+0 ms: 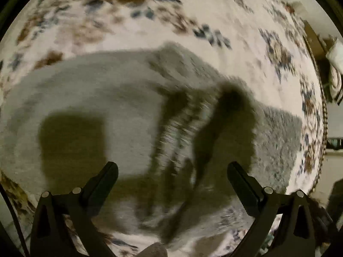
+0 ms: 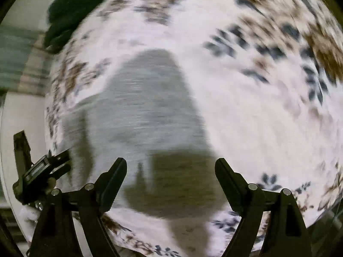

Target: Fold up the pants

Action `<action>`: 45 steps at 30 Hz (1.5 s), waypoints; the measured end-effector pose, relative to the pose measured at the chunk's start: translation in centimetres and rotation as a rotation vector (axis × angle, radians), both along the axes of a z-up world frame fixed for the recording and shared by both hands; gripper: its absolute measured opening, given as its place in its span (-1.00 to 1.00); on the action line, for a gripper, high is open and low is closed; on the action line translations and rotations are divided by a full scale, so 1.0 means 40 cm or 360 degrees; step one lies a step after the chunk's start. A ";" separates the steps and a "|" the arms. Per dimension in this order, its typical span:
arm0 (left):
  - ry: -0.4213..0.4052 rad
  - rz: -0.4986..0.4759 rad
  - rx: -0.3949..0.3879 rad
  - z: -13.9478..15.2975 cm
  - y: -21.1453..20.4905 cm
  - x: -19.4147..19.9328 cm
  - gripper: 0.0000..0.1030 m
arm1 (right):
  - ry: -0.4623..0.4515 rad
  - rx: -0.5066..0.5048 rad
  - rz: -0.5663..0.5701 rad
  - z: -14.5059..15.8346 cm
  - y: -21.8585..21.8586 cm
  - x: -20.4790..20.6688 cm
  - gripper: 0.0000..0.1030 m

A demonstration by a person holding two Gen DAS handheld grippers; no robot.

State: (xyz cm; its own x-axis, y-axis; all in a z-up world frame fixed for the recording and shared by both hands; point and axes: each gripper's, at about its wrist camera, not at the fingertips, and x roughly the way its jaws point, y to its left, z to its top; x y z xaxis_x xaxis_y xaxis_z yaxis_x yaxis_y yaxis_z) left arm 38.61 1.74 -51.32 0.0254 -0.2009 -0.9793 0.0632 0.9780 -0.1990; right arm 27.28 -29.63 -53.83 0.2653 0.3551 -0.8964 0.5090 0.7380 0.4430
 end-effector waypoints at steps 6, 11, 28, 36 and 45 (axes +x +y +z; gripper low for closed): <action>-0.0227 -0.0105 -0.0121 0.111 -0.068 -0.039 1.00 | 0.0117 0.0137 0.0066 -0.126 -0.008 -0.017 0.68; -0.0171 -0.0212 0.0272 -0.016 -0.098 -0.044 1.00 | 0.0139 0.0216 0.0140 -0.199 0.030 -0.018 0.68; -0.0039 -0.0060 0.0023 -0.054 0.049 -0.068 -0.82 | -0.0089 0.0263 0.0069 -0.187 -0.055 -0.032 -0.42; 0.0050 0.0105 -0.0113 -0.028 0.109 -0.106 -0.36 | 0.0190 0.0250 0.0132 -0.134 -0.056 -0.080 0.21; 0.0161 0.0158 -0.0129 -0.075 0.058 -0.166 -0.79 | 0.0163 0.0630 -0.0316 -0.104 -0.088 -0.272 -0.58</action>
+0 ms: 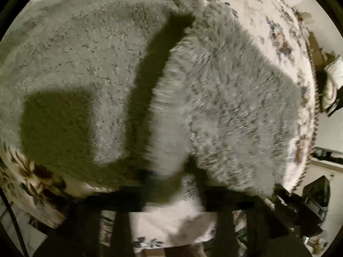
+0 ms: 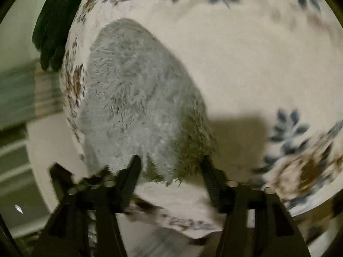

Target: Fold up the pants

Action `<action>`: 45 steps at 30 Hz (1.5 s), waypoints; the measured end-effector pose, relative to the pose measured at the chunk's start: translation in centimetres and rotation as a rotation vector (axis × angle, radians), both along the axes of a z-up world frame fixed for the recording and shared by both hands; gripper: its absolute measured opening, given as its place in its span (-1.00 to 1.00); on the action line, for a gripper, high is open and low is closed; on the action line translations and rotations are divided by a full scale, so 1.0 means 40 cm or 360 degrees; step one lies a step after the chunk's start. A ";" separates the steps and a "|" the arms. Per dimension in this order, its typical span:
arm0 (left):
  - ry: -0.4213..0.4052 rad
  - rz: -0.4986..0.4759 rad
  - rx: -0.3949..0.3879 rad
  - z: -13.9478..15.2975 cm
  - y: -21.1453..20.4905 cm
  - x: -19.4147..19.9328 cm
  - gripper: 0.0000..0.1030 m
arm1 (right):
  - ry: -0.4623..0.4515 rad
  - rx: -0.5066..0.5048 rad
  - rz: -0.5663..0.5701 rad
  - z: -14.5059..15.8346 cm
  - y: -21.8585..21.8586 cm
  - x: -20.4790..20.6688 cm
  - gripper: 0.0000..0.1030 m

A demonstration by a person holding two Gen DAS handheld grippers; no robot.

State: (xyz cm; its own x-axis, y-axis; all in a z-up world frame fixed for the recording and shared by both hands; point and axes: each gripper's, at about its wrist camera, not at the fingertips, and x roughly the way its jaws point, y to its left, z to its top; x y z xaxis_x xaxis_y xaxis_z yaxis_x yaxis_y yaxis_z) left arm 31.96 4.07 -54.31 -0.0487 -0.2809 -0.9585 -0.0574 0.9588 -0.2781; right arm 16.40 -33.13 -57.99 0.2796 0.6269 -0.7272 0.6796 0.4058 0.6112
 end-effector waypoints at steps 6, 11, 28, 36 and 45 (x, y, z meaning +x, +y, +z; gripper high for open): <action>-0.0036 0.0000 0.0103 -0.014 0.045 -0.008 -0.80 | 0.0044 -0.0160 -0.0022 0.020 -0.043 -0.003 -0.71; -0.0145 -0.0038 0.0124 0.036 0.022 -0.012 -0.69 | 0.0116 -0.0338 0.0255 0.072 0.005 0.077 -0.34; -0.0479 0.1426 -0.0167 0.046 0.557 -0.150 0.95 | -0.0096 -0.1345 0.0741 0.272 0.446 0.343 0.66; -0.0429 0.1680 -0.0227 -0.083 0.701 -0.088 0.94 | -0.0200 -0.1532 0.0988 0.182 0.695 0.441 0.66; -0.0549 0.1433 -0.0249 -0.087 0.734 0.024 -0.72 | -0.0137 -0.1471 0.0997 0.134 0.705 0.470 0.66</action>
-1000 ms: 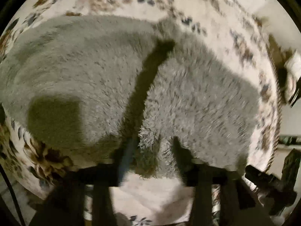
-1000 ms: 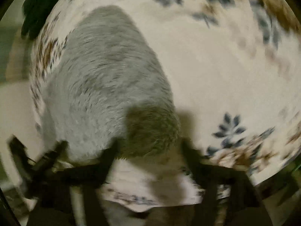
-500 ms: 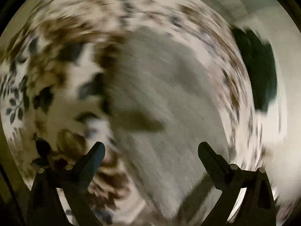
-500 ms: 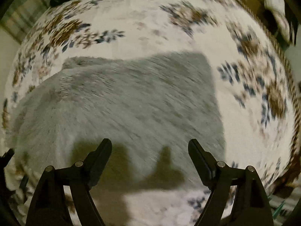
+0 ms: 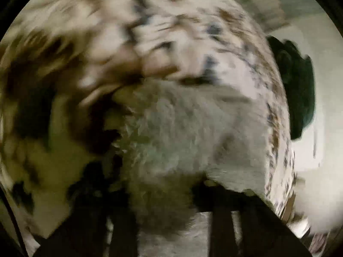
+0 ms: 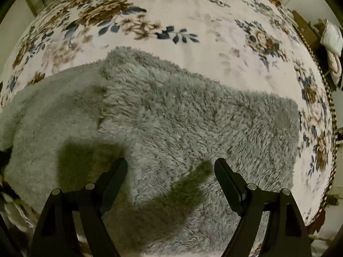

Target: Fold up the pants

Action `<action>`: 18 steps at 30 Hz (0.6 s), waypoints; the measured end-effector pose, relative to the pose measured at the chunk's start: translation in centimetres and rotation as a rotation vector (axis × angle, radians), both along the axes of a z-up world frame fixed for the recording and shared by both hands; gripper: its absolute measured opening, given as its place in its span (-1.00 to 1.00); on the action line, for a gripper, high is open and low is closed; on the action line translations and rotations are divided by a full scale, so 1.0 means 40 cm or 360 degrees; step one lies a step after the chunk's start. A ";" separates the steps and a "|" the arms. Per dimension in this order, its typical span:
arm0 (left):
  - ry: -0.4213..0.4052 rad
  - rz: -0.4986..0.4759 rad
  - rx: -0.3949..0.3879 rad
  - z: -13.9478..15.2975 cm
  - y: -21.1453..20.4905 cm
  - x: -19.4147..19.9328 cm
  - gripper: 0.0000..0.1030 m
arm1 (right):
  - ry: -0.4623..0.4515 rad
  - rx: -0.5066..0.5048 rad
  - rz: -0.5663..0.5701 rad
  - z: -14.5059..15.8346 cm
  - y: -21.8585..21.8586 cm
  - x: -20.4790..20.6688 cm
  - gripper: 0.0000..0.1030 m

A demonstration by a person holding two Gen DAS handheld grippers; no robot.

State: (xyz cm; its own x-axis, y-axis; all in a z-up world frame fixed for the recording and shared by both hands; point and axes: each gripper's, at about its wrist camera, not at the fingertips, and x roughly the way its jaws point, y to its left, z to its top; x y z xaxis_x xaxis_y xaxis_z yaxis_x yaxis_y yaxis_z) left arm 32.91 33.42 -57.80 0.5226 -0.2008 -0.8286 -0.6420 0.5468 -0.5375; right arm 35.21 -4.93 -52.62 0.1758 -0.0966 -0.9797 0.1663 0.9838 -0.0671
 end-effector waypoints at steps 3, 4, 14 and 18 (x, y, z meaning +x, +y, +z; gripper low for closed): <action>-0.0138 -0.0146 0.0185 0.103 -0.050 0.012 -0.75 | -0.0002 0.0039 -0.0017 0.010 -0.023 -0.012 0.66; -0.0186 -0.0207 0.0235 0.153 -0.077 0.011 -0.76 | -0.0005 0.0057 -0.0020 0.016 -0.034 -0.019 0.66; -0.0544 -0.1118 0.0278 0.489 -0.546 0.000 -0.76 | -0.0053 0.0267 -0.0262 0.096 -0.285 -0.203 0.66; -0.0551 -0.1556 0.0269 0.476 -0.830 -0.042 -0.76 | -0.0060 0.0284 -0.0414 0.081 -0.453 -0.286 0.66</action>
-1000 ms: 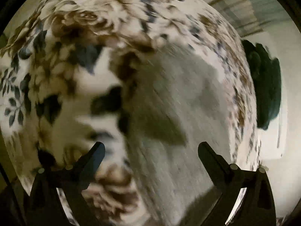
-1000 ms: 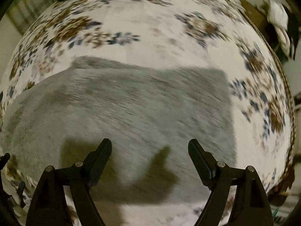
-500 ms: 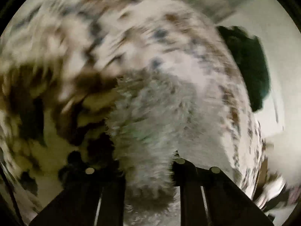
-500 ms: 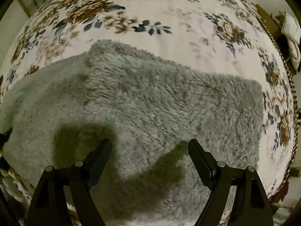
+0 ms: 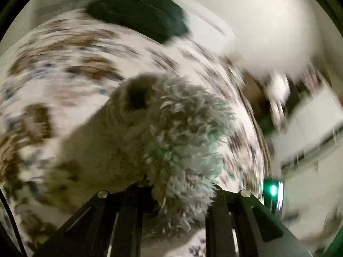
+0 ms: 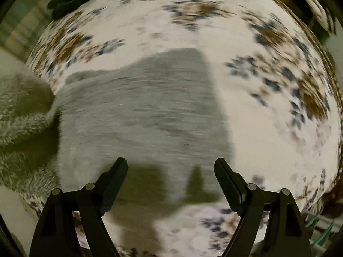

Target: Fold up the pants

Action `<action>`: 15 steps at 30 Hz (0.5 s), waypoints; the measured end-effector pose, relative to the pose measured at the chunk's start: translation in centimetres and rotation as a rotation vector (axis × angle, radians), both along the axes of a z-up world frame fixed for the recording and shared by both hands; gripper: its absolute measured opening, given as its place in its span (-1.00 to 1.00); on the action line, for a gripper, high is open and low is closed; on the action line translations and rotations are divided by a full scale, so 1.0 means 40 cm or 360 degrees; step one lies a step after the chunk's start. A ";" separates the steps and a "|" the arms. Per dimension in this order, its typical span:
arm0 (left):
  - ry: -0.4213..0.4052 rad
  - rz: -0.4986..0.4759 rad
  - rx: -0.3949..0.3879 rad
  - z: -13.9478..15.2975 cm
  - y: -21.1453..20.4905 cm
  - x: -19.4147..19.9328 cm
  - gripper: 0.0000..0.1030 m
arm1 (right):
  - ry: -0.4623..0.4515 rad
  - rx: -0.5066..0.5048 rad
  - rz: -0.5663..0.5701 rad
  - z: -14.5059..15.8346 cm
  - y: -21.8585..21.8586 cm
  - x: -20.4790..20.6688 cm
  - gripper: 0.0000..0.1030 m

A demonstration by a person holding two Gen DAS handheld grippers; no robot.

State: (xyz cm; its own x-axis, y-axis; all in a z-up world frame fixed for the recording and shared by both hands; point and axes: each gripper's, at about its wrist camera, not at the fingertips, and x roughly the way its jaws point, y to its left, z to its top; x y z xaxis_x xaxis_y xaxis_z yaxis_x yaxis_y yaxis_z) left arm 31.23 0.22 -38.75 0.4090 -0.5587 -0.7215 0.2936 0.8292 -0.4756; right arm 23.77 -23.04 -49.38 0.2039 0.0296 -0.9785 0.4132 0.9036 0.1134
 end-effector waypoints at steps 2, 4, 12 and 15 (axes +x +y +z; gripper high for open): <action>0.0058 -0.0214 0.0075 -0.058 -0.151 -0.023 -0.75 | 0.0020 0.0002 -0.0061 -0.018 -0.078 -0.033 0.66; 0.0122 -0.0335 0.0192 -0.117 -0.255 -0.044 -0.71 | 0.0044 0.0018 -0.0086 -0.040 -0.153 -0.056 0.66; 0.0228 -0.0199 0.0304 -0.125 -0.307 -0.054 0.80 | -0.0094 0.0434 -0.0153 -0.039 -0.319 -0.049 0.66; 0.0148 -0.0031 0.0337 -0.073 -0.234 -0.056 0.96 | -0.0197 0.0681 -0.0102 -0.025 -0.313 0.007 0.66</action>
State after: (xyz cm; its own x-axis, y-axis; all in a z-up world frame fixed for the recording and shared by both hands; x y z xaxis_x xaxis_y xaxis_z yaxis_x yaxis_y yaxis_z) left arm 28.99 -9.13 -41.69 0.3259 -0.3981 -0.8575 0.2739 0.9079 -0.3174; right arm 24.05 -35.55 -50.38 0.3333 0.4100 -0.8490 0.4265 0.7376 0.5235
